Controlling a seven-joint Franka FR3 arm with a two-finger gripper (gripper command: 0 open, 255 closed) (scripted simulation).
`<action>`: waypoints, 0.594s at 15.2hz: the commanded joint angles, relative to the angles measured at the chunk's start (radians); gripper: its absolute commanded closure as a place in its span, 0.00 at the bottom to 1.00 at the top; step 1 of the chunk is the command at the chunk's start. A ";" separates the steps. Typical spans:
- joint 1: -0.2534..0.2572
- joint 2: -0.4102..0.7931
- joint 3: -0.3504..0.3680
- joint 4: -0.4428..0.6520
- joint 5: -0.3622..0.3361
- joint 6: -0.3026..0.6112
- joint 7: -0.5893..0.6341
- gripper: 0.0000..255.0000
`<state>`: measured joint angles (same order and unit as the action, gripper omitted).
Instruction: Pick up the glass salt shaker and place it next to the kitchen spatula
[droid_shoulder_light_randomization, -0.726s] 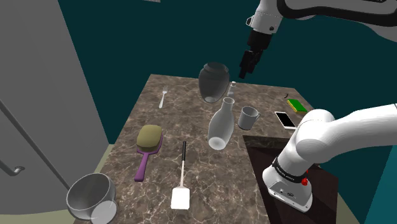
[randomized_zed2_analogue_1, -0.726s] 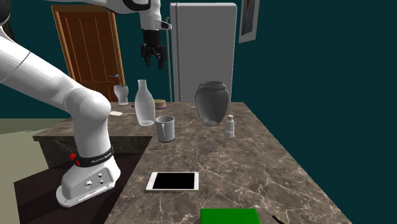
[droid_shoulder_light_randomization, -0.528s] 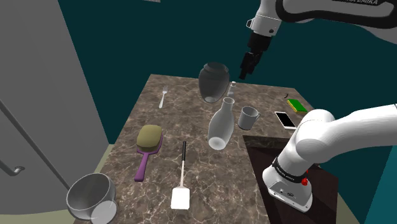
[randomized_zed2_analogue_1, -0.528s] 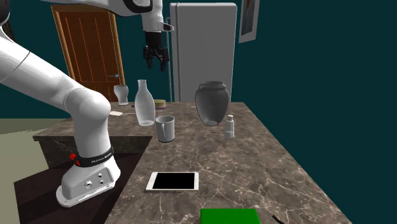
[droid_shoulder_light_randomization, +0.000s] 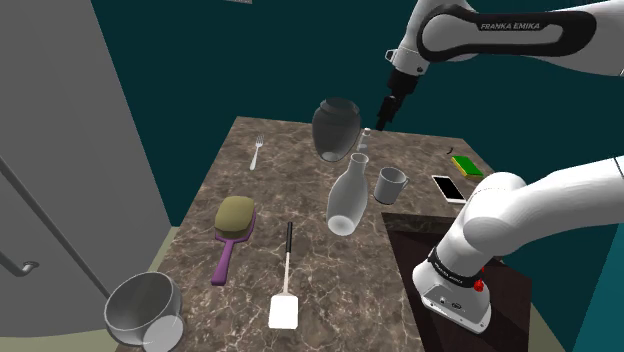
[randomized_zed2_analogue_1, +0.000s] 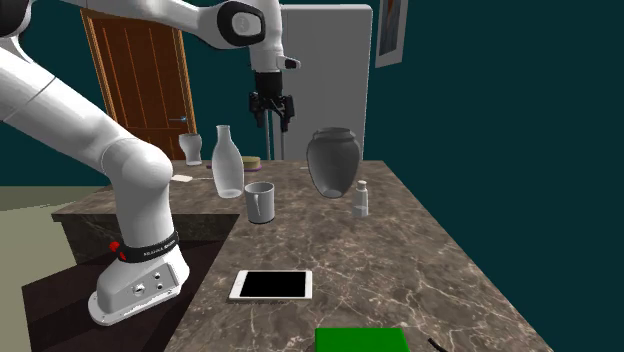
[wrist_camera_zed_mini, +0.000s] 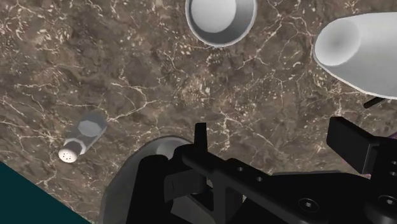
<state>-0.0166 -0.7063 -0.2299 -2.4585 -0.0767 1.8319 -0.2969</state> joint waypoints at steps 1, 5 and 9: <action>-0.008 0.026 -0.043 -0.020 -0.021 0.060 -0.055 0.00; -0.013 0.114 -0.131 -0.022 -0.047 0.176 -0.162 0.00; -0.004 0.226 -0.224 0.001 -0.044 0.290 -0.277 0.00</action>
<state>-0.0226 -0.5127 -0.4263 -2.4634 -0.1220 2.0868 -0.5394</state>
